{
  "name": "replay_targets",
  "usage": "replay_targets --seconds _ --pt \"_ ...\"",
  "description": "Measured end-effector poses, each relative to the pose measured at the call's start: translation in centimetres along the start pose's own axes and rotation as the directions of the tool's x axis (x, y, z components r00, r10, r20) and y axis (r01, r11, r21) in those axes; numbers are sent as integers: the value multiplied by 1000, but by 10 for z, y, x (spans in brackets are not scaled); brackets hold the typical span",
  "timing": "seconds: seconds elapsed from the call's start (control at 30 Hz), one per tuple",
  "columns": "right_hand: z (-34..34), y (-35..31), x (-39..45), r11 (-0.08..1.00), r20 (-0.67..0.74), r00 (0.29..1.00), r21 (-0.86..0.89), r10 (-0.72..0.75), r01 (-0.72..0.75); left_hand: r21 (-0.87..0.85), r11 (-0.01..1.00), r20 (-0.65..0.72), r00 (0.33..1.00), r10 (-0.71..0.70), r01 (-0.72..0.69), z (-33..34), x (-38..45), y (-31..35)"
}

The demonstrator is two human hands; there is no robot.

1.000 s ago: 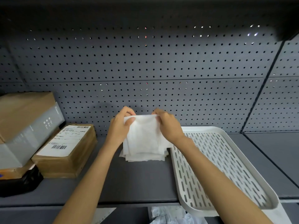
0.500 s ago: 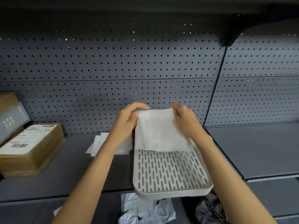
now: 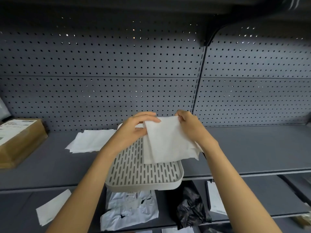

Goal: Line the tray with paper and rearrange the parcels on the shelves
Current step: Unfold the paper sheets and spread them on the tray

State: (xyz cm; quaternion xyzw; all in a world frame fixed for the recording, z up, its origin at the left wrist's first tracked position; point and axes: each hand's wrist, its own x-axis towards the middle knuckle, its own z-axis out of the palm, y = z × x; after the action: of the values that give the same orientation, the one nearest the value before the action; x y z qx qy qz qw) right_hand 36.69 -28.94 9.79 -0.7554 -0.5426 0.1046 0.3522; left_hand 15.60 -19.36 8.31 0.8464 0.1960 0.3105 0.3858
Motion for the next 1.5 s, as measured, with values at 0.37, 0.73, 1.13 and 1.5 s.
replay_targets --seconds 0.37,0.73,1.13,1.5 --pt "-3 -4 -12 993 178 980 -52 -90 101 112 991 -194 980 -45 67 20 -3 16" --pt "-28 -54 -7 963 28 975 169 -219 211 36 948 -261 919 -296 316 -16 11 2" --pt "-1 -60 2 947 -83 986 275 -147 165 191 981 -402 910 103 -26 -3 -13 17" --pt "-2 -74 3 923 -105 990 364 -92 125 201 963 -314 920 236 -179 7 -13 25"
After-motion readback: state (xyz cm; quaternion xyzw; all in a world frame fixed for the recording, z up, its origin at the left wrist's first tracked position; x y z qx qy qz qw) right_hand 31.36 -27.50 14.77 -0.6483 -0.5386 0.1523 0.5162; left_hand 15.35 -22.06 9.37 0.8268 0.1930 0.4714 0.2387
